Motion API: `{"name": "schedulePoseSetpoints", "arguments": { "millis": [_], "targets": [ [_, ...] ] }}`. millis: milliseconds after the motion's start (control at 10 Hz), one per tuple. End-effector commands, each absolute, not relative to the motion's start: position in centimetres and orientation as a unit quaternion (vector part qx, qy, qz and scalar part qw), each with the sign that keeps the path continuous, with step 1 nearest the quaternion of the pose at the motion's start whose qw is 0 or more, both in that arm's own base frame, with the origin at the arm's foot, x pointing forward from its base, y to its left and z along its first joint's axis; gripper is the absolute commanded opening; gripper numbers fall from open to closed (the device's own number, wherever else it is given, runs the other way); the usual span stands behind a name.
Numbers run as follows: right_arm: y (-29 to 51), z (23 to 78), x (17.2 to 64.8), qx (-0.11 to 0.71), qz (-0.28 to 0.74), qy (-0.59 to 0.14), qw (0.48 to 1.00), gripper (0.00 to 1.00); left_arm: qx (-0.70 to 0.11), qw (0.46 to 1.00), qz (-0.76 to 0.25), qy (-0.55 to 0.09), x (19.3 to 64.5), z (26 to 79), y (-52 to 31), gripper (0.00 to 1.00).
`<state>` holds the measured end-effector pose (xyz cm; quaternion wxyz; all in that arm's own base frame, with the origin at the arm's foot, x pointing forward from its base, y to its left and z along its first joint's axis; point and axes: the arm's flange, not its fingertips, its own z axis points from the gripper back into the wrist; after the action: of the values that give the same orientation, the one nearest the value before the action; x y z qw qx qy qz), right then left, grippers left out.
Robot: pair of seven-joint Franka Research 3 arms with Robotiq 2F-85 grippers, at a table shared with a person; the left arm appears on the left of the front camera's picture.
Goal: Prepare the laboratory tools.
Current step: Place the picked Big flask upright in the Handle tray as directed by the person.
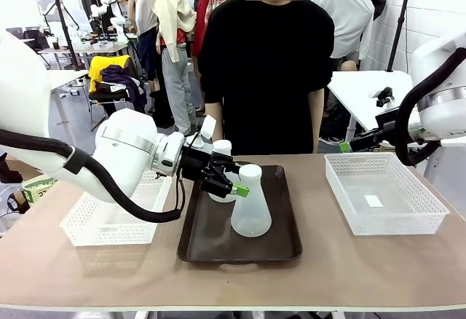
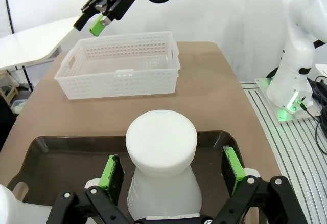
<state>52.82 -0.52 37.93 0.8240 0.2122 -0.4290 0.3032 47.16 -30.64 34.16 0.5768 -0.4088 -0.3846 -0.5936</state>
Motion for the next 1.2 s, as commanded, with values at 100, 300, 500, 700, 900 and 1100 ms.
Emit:
{"name": "schedulePoseSetpoints", "arguments": {
  "millis": [100, 300, 500, 700, 900, 1100],
  "targets": [
    [-0.57, 37.91, 52.78, 0.211, 0.305, -0.427, 0.825, 1.0, -0.41, 0.567, -0.6, -0.388, 47.06, 34.25, -30.81, 1.0],
    [-0.57, 37.91, 52.78, 0.211, 0.305, -0.427, 0.825, 1.0, -0.41, 0.567, -0.6, -0.388, 47.06, 34.25, -30.81, 1.0],
    [-0.57, 37.91, 52.78, 0.211, 0.305, -0.427, 0.825, 1.0, -0.41, 0.567, -0.6, -0.388, 47.06, 34.25, -30.81, 1.0],
    [-0.57, 37.91, 52.78, 0.211, 0.305, -0.427, 0.825, 1.0, -0.41, 0.567, -0.6, -0.388, 47.06, 34.25, -30.81, 1.0],
    [-0.57, 37.91, 52.78, 0.211, 0.305, -0.427, 0.825, 1.0, -0.41, 0.567, -0.6, -0.388, 47.06, 34.25, -30.81, 1.0],
    [-0.57, 37.91, 52.78, 0.211, 0.305, -0.427, 0.825, 1.0, -0.41, 0.567, -0.6, -0.388, 47.06, 34.25, -30.81, 1.0]
  ]
}}
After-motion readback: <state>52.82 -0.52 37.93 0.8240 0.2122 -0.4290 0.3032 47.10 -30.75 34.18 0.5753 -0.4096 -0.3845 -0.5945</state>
